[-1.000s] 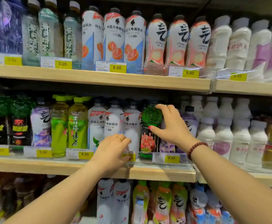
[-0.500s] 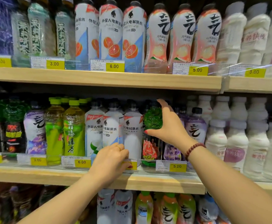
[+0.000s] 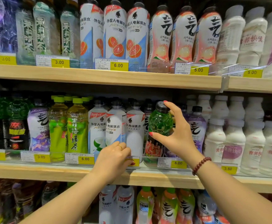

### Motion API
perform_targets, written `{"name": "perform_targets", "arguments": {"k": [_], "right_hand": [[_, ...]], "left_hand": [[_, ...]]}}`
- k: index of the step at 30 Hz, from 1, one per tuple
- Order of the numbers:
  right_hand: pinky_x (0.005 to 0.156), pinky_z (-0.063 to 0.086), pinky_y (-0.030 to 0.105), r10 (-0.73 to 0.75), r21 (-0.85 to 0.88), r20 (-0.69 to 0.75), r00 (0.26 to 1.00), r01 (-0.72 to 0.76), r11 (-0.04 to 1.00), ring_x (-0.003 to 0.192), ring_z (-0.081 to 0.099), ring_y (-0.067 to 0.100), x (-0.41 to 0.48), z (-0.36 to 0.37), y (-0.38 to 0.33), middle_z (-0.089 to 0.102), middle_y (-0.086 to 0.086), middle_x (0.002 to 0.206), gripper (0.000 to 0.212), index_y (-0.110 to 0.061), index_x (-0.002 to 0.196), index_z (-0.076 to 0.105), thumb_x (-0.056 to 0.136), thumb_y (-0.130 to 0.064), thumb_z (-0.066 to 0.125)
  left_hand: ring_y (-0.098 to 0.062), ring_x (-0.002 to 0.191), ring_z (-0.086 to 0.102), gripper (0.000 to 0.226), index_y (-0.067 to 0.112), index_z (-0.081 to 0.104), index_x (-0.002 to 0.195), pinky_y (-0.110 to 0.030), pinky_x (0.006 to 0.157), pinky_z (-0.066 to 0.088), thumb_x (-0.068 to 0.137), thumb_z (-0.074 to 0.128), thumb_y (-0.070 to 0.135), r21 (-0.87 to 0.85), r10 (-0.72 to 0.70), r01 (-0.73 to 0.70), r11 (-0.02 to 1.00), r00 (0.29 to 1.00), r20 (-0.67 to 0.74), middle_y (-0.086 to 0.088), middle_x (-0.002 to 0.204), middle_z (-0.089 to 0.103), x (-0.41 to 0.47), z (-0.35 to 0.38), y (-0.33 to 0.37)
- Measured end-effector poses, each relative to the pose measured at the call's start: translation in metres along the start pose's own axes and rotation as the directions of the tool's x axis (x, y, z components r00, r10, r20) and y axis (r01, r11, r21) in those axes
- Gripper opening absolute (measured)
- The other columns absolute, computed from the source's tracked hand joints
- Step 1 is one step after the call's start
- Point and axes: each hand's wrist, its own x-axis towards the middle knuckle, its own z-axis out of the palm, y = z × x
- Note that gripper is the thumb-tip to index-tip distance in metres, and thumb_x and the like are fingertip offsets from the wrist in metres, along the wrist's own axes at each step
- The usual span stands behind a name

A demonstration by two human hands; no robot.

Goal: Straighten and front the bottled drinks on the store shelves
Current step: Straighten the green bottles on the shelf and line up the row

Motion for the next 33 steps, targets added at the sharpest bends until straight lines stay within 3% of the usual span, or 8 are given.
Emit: {"name": "perform_targets", "arguments": {"k": [3, 7, 10, 12, 18, 23, 27, 33], "right_hand": [[0.102, 0.027, 0.001, -0.082, -0.016, -0.038, 0.996, 0.081, 0.997, 0.125, 0.038, -0.009, -0.003, 0.000, -0.013, 0.039, -0.025, 0.137, 0.093, -0.038, 0.139, 0.031, 0.068, -0.018, 0.088], [0.100, 0.044, 0.020, -0.205, 0.010, -0.136, 0.969, 0.209, 0.978, 0.127, 0.048, 0.002, 0.013, -0.009, -0.042, 0.048, -0.015, 0.138, 0.089, -0.035, 0.140, 0.036, 0.067, -0.021, 0.086], [0.092, 0.053, 0.032, -0.152, 0.129, -0.149, 0.977, 0.171, 0.977, 0.115, 0.057, 0.006, 0.029, -0.015, -0.065, 0.056, -0.013, 0.129, 0.091, -0.040, 0.140, 0.038, 0.064, -0.027, 0.086], [0.086, 0.054, 0.023, -0.065, 0.272, -0.116, 0.991, 0.095, 0.957, 0.105, 0.061, 0.002, 0.036, -0.014, -0.077, 0.061, -0.013, 0.117, 0.092, -0.041, 0.138, 0.042, 0.060, -0.025, 0.089], [0.083, 0.057, 0.032, 0.076, 0.540, 0.073, 0.994, -0.104, 0.835, 0.102, 0.066, 0.015, 0.034, 0.019, -0.089, 0.067, 0.001, 0.112, 0.092, -0.047, 0.124, 0.052, 0.048, -0.016, 0.091], [0.090, 0.054, 0.032, 0.021, 0.573, 0.218, 0.976, -0.145, 0.807, 0.109, 0.063, 0.014, 0.027, 0.060, -0.102, 0.065, -0.002, 0.117, 0.097, -0.049, 0.130, 0.050, 0.048, -0.019, 0.094], [0.080, 0.043, 0.004, -0.030, 0.612, 0.297, 0.954, -0.167, 0.773, 0.109, 0.054, -0.011, 0.020, 0.097, -0.115, 0.058, -0.020, 0.121, 0.095, -0.050, 0.128, 0.049, 0.051, -0.018, 0.094], [0.081, 0.048, 0.008, -0.145, 0.711, 0.485, 0.863, -0.292, 0.640, 0.105, 0.053, -0.019, 0.010, 0.144, -0.137, 0.049, -0.026, 0.126, 0.075, -0.049, 0.131, 0.041, 0.069, -0.036, 0.081]], "left_hand": [[-0.019, 0.064, 0.059, 0.026, 0.016, 0.070, 0.075, -0.030, 0.042, 0.048, 0.059, 0.087, 0.027, -0.019, -0.014, 0.014, 1.000, 1.000, 0.006, 0.004, 0.069, 0.063, -0.002, 0.001, -0.002], [-0.009, 0.087, 0.059, 0.058, 0.021, 0.069, 0.099, -0.029, 0.070, 0.052, 0.080, 0.047, 0.071, -0.316, -0.165, 0.157, 0.936, 0.986, 0.002, 0.008, 0.094, 0.064, 0.000, -0.010, -0.006], [0.002, 0.094, 0.059, 0.055, 0.029, 0.065, 0.108, -0.023, 0.082, 0.051, 0.070, 0.062, 0.069, -0.671, -0.347, 0.207, 0.712, 0.934, -0.081, 0.016, 0.103, 0.062, 0.005, -0.029, -0.006], [0.001, 0.105, 0.059, 0.055, 0.040, 0.059, 0.116, -0.022, 0.088, 0.051, 0.067, 0.075, 0.060, -0.859, -0.393, 0.204, 0.470, 0.920, 0.003, 0.019, 0.114, 0.063, 0.007, -0.042, -0.005], [-0.006, 0.093, 0.068, 0.054, 0.037, 0.060, 0.114, -0.018, 0.072, 0.053, 0.063, 0.076, 0.040, -0.971, -0.321, 0.238, 0.016, 0.921, 0.220, 0.014, 0.102, 0.072, -0.016, -0.066, -0.006], [-0.009, 0.089, 0.071, 0.052, 0.024, 0.064, 0.108, -0.020, 0.070, 0.054, 0.059, 0.080, 0.033, -0.956, -0.421, 0.294, -0.003, 0.866, 0.268, 0.005, 0.096, 0.076, -0.048, -0.079, -0.012], [-0.015, 0.083, 0.072, 0.052, 0.022, 0.067, 0.102, -0.026, 0.068, 0.055, 0.054, 0.084, 0.031, -0.930, -0.580, 0.368, 0.019, 0.761, 0.289, -0.003, 0.092, 0.076, -0.081, -0.087, -0.027], [-0.013, 0.079, 0.073, 0.038, 0.031, 0.073, 0.096, -0.021, 0.063, 0.055, 0.063, 0.084, 0.019, -0.898, -0.726, 0.438, 0.039, 0.630, 0.276, -0.004, 0.091, 0.077, -0.128, -0.100, -0.052]]}}
